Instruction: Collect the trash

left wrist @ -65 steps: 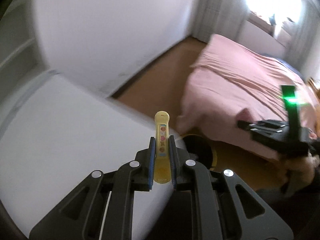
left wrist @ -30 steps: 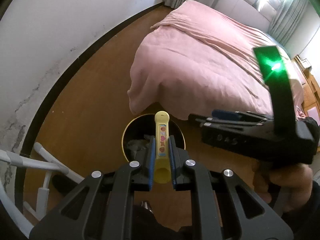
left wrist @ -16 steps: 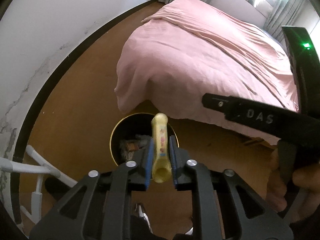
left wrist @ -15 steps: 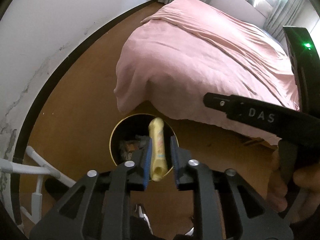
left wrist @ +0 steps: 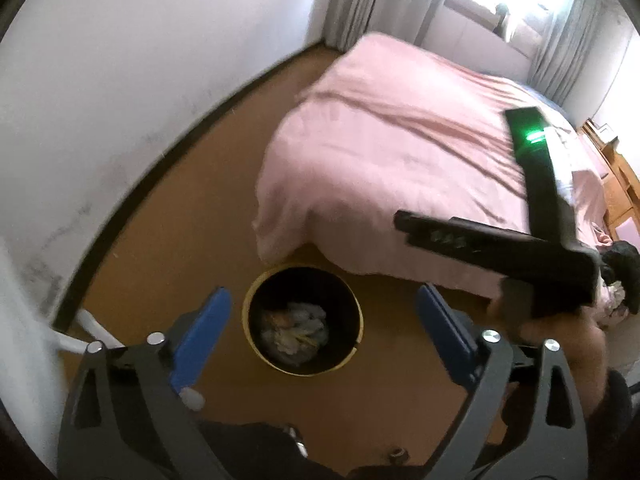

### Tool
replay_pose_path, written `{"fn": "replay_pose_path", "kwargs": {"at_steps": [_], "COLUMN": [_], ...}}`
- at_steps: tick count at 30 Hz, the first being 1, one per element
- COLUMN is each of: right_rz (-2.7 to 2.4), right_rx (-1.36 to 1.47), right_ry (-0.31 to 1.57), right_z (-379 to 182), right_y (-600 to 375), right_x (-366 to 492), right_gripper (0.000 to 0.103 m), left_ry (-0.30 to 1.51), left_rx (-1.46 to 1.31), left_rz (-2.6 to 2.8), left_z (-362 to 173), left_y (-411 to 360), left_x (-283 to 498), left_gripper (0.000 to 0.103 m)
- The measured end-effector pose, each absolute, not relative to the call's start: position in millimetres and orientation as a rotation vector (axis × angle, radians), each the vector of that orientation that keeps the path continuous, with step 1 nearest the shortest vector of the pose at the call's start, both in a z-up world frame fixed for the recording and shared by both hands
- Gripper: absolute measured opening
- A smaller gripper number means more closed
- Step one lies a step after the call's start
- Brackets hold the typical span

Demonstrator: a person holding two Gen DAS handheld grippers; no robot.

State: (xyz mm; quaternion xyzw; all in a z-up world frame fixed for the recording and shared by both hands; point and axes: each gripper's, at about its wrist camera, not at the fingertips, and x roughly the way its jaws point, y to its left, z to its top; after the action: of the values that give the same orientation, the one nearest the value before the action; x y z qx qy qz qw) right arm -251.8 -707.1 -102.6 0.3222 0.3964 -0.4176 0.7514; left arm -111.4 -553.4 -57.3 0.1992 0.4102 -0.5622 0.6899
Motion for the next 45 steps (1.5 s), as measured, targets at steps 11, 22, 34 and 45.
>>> {"fn": "replay_pose_path", "kwargs": {"at_steps": [11, 22, 34, 45], "right_rz": [-0.511, -0.03, 0.139, 0.123], "right_rx": [0.366, 0.117, 0.005, 0.011], "right_ry": [0.773, 0.695, 0.689, 0.639], "right_z": [-1, 62, 69, 87], "right_y": [-566, -374, -279, -281], "right_x": [-137, -47, -44, -75], "right_gripper": [0.079, 0.082, 0.083, 0.085], "left_ry": [0.767, 0.743, 0.683, 0.675], "left_rx": [0.303, 0.105, -0.035, -0.039], "left_rz": [-0.765, -0.155, 0.017, 0.019], "left_z": [30, 63, 69, 68], "left_y": [-332, -55, 57, 51], "left_x": [-28, -16, -68, -65], "left_gripper": [0.095, 0.095, 0.095, 0.095]}}
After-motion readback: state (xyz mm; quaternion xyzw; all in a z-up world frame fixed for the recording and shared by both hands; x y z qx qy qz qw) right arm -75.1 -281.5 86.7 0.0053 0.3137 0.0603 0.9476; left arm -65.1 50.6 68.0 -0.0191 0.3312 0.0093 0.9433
